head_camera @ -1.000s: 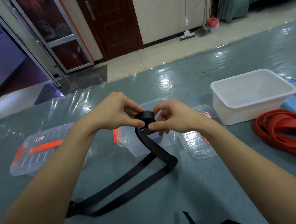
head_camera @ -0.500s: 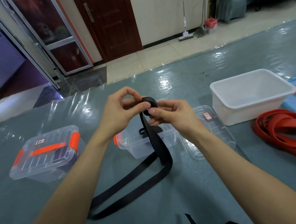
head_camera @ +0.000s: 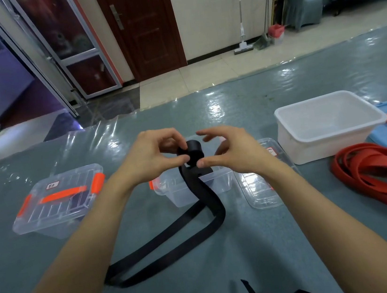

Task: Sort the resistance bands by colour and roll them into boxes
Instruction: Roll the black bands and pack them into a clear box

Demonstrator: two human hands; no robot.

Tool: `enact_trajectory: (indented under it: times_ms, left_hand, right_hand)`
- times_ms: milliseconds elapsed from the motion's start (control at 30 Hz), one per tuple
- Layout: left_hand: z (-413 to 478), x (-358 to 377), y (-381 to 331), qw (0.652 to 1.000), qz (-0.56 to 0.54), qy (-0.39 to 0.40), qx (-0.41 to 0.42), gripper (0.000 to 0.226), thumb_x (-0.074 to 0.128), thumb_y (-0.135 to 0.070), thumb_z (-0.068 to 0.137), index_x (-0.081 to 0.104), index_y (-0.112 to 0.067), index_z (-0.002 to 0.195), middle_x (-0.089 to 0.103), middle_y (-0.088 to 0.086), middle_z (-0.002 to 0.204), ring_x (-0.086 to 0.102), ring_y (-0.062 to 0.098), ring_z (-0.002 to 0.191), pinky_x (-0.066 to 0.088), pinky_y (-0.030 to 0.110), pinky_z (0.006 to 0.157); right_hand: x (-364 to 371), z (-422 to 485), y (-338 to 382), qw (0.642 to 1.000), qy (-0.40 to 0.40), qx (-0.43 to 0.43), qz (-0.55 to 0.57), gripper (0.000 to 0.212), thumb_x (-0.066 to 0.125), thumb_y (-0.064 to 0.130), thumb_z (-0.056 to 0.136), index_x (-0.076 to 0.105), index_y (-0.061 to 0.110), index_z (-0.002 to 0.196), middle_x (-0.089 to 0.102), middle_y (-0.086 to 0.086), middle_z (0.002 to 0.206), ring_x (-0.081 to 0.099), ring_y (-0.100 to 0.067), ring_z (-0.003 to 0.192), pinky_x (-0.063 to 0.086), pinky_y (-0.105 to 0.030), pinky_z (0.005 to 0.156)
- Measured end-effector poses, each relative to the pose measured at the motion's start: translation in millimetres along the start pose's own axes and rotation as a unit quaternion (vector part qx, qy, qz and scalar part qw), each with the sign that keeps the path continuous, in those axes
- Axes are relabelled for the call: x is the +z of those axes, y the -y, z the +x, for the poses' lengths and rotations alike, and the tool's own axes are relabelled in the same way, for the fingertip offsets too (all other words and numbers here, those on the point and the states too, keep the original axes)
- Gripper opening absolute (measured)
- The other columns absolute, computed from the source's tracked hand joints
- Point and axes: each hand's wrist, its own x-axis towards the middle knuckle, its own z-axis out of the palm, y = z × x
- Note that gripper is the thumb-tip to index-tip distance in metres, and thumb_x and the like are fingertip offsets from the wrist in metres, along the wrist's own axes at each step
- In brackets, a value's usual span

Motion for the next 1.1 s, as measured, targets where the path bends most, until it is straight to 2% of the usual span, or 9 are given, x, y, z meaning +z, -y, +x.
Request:
enact_trajectory:
  times_ms: [133, 233, 400, 533, 600, 733, 833, 933, 1100]
  left_hand:
    - [12, -10, -13, 0.993, 0.101, 0.05, 0.027, 0.03, 0.093, -0.016, 0.082, 0.072, -0.037, 0.091, 0.081, -0.018, 0.094, 0.079, 0.001, 0.096, 0.064, 0.038, 0.097]
    - [11, -6, -12, 1.0, 0.006, -0.003, 0.03, 0.025, 0.093, -0.021, 0.082, 0.073, -0.028, 0.093, 0.084, -0.009, 0.101, 0.081, 0.009, 0.098, 0.064, 0.037, 0.096]
    - [0, 20, -7, 0.972, -0.205, -0.119, 0.007, 0.033, 0.094, -0.029, 0.077, 0.069, -0.024, 0.098, 0.084, 0.008, 0.104, 0.082, 0.029, 0.099, 0.065, 0.037, 0.093]
    - [3, 37, -10, 0.949, -0.258, -0.179, 0.011, 0.029, 0.092, -0.02, 0.084, 0.069, -0.024, 0.1, 0.084, 0.008, 0.102, 0.082, 0.027, 0.099, 0.064, 0.03, 0.089]
    - [1, 31, -7, 0.964, -0.212, -0.157, -0.002, 0.028, 0.092, -0.013, 0.086, 0.069, -0.022, 0.1, 0.085, 0.007, 0.101, 0.083, 0.026, 0.097, 0.065, 0.031, 0.088]
    - [-4, 2, -6, 0.999, -0.002, -0.04, -0.012, 0.03, 0.095, -0.016, 0.082, 0.07, -0.021, 0.097, 0.084, -0.003, 0.095, 0.082, 0.011, 0.091, 0.064, 0.03, 0.091]
    - [3, -9, -15, 0.996, 0.084, 0.026, 0.004, 0.03, 0.096, -0.02, 0.081, 0.072, -0.021, 0.099, 0.084, -0.008, 0.094, 0.08, 0.003, 0.091, 0.062, 0.029, 0.092]
    - [7, -11, -17, 0.999, 0.049, 0.013, 0.009, 0.03, 0.096, -0.016, 0.08, 0.072, -0.021, 0.098, 0.084, -0.007, 0.097, 0.08, 0.005, 0.094, 0.063, 0.028, 0.093]
    - [-2, 14, -9, 0.969, -0.207, -0.133, -0.016, 0.032, 0.093, -0.014, 0.076, 0.07, -0.014, 0.098, 0.084, 0.009, 0.107, 0.082, 0.026, 0.103, 0.064, 0.034, 0.094]
  right_hand:
    - [1, 7, 10, 0.998, 0.01, -0.056, -0.004, 0.032, 0.089, 0.031, 0.087, 0.079, 0.023, 0.116, 0.077, 0.006, 0.099, 0.075, -0.013, 0.081, 0.063, -0.046, 0.084]
    - [2, 7, 6, 0.989, -0.029, -0.067, 0.127, 0.022, 0.087, 0.018, 0.09, 0.078, 0.016, 0.11, 0.074, -0.016, 0.087, 0.072, -0.037, 0.083, 0.061, -0.054, 0.086]
    - [5, 7, 0, 0.932, -0.1, -0.087, 0.338, 0.029, 0.085, 0.019, 0.089, 0.078, 0.01, 0.117, 0.079, -0.016, 0.098, 0.076, -0.024, 0.086, 0.06, -0.038, 0.091]
    - [25, 1, -1, 0.889, -0.102, -0.067, 0.441, 0.029, 0.08, 0.013, 0.096, 0.075, 0.007, 0.124, 0.08, -0.012, 0.111, 0.077, -0.024, 0.096, 0.058, -0.034, 0.095]
    - [25, -3, -6, 0.911, -0.088, -0.041, 0.402, 0.032, 0.082, 0.016, 0.095, 0.075, 0.011, 0.126, 0.081, -0.011, 0.109, 0.079, -0.027, 0.094, 0.061, -0.038, 0.095]
    - [3, -4, -8, 0.985, -0.039, -0.032, 0.165, 0.063, 0.092, 0.033, 0.085, 0.066, 0.032, 0.142, 0.076, 0.009, 0.121, 0.079, -0.022, 0.082, 0.064, -0.036, 0.079]
    - [1, 1, 7, 0.998, 0.0, -0.069, 0.004, 0.046, 0.088, 0.033, 0.089, 0.073, 0.03, 0.132, 0.076, 0.013, 0.113, 0.076, -0.012, 0.084, 0.064, -0.04, 0.083]
    - [6, 3, 12, 0.995, -0.033, -0.097, 0.003, 0.028, 0.083, 0.021, 0.093, 0.075, 0.017, 0.12, 0.075, 0.001, 0.106, 0.075, -0.015, 0.088, 0.063, -0.043, 0.087]
    - [14, 1, 8, 0.974, -0.109, -0.085, 0.181, 0.027, 0.08, 0.008, 0.094, 0.072, 0.008, 0.12, 0.077, -0.01, 0.091, 0.076, -0.027, 0.081, 0.064, -0.045, 0.087]
